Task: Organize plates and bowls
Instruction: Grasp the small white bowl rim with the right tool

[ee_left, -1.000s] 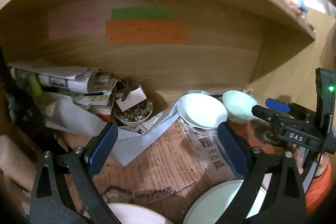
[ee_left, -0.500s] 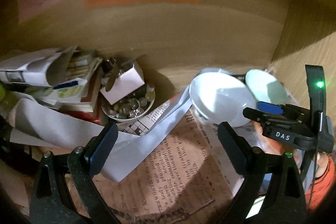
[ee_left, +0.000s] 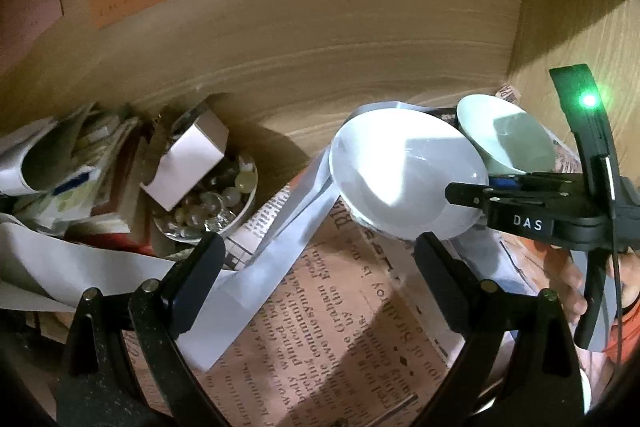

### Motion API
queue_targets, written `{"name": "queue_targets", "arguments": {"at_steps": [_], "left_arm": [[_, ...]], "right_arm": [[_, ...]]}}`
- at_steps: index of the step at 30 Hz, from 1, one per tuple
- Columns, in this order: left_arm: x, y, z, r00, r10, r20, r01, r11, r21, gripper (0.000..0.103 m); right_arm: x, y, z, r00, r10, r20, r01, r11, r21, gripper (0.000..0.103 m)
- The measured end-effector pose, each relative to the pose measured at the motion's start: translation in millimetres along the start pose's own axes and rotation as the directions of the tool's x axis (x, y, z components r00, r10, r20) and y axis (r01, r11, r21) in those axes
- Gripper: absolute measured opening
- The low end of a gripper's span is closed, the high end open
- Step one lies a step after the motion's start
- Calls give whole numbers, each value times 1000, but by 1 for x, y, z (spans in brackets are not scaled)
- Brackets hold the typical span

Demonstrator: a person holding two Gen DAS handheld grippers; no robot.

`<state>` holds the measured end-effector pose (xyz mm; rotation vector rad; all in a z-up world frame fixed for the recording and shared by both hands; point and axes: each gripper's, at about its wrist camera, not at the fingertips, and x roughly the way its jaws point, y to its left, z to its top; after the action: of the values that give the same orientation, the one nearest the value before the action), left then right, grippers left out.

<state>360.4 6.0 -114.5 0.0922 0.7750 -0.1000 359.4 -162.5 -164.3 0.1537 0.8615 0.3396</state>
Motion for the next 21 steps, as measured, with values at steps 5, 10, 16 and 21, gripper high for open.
{"name": "queue_targets", "arguments": {"at_steps": [5, 10, 16, 21], "left_arm": [[11, 5, 1, 999, -12, -40, 10, 999, -37, 97], [23, 11, 2, 996, -18, -90, 11, 997, -74, 97], [41, 12, 0, 985, -35, -170, 21, 996, -85, 89], [53, 14, -3, 972, -61, -229, 38, 993, -108, 75]], "right_arm": [[-3, 3, -3, 999, 31, -30, -32, 999, -43, 24], [-10, 10, -13, 997, 54, -64, -60, 992, -107, 24], [-17, 12, -23, 991, 95, -98, -107, 985, -135, 24], [-22, 9, -29, 986, 124, -113, -139, 982, -129, 24]]}}
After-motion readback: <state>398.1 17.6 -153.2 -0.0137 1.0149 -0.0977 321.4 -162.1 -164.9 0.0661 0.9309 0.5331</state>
